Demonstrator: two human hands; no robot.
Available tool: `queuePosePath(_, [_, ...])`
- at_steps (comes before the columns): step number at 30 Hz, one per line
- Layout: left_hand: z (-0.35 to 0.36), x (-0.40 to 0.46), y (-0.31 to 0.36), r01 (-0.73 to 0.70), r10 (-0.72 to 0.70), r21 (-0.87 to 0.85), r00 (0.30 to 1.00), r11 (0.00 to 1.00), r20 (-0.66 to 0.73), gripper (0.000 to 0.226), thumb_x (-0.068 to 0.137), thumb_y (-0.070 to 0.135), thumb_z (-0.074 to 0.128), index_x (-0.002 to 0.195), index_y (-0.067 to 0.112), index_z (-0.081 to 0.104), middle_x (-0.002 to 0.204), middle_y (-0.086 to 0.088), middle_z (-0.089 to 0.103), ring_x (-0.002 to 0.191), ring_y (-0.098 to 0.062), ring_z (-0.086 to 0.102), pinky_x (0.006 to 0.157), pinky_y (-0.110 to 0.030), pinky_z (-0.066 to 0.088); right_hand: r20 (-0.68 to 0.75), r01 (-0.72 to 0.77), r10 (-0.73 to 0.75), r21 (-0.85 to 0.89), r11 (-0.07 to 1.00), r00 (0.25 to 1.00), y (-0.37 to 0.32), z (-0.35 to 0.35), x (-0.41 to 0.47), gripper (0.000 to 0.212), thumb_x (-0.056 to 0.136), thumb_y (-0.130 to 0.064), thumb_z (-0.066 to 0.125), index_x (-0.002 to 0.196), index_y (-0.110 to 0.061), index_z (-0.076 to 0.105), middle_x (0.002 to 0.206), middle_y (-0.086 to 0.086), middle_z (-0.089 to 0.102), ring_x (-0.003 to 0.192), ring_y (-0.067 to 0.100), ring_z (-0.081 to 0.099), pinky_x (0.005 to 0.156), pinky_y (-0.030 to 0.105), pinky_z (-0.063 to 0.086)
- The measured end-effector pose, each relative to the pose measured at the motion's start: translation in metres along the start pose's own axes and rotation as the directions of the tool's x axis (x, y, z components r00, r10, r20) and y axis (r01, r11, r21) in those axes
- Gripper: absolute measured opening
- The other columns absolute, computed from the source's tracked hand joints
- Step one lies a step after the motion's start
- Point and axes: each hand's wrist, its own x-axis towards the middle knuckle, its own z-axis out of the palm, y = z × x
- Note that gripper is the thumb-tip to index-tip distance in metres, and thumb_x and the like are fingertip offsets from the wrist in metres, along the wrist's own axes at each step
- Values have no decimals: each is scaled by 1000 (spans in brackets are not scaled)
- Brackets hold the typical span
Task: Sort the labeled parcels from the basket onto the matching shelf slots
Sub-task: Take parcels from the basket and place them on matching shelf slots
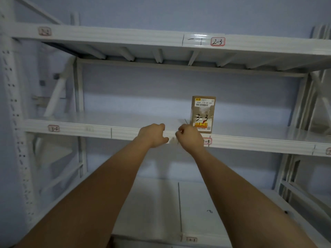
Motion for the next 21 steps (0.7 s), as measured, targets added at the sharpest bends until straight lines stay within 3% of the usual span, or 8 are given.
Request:
queuePosePath(6, [-17, -60, -107, 111, -126, 152, 988, 982, 91, 49, 89, 44, 52, 127, 13, 47, 127, -11, 55, 113, -29, 54, 87, -35, 44, 348, 85, -71, -26, 996, 935, -89, 71, -23, 43, 91, -25, 51, 131, -11, 52, 133, 12, 53, 123, 27, 49, 98, 35, 41])
queuePosePath(9, [-28, -101, -177, 215, -237, 158, 963, 964, 130, 49, 90, 42, 51, 130, 14, 47, 132, -10, 53, 117, -28, 52, 91, -34, 43, 462, 139, -121, -4, 990, 879, -140, 113, -40, 42, 92, -24, 51, 130, -7, 52, 136, 13, 52, 123, 29, 49, 101, 36, 41])
queuePosePath(17, [-50, -247, -373, 520, -560, 228, 811, 823, 170, 55, 93, 47, 47, 134, 12, 43, 135, -12, 49, 118, -29, 51, 95, -37, 42, 634, 281, -304, 140, 950, 711, -303, 248, -117, 31, 92, -21, 50, 108, 4, 58, 112, 20, 59, 102, 32, 55, 86, 37, 45])
queuePosePath(20, [-51, -300, -432, 614, -652, 226, 734, 756, 189, 57, 93, 48, 47, 136, 11, 41, 137, -13, 47, 119, -30, 50, 95, -39, 42, 692, 302, -378, 237, 923, 615, -361, 297, -150, 23, 93, -21, 50, 100, 0, 59, 98, 11, 55, 95, 25, 54, 82, 32, 41])
queuePosePath(21, [-50, -317, -449, 643, -681, 224, 707, 732, 191, 57, 92, 47, 47, 135, 11, 42, 136, -13, 47, 118, -30, 50, 96, -39, 43, 705, 305, -401, 266, 914, 585, -378, 312, -160, 19, 93, -20, 51, 87, -4, 58, 87, 7, 53, 86, 22, 53, 77, 29, 38])
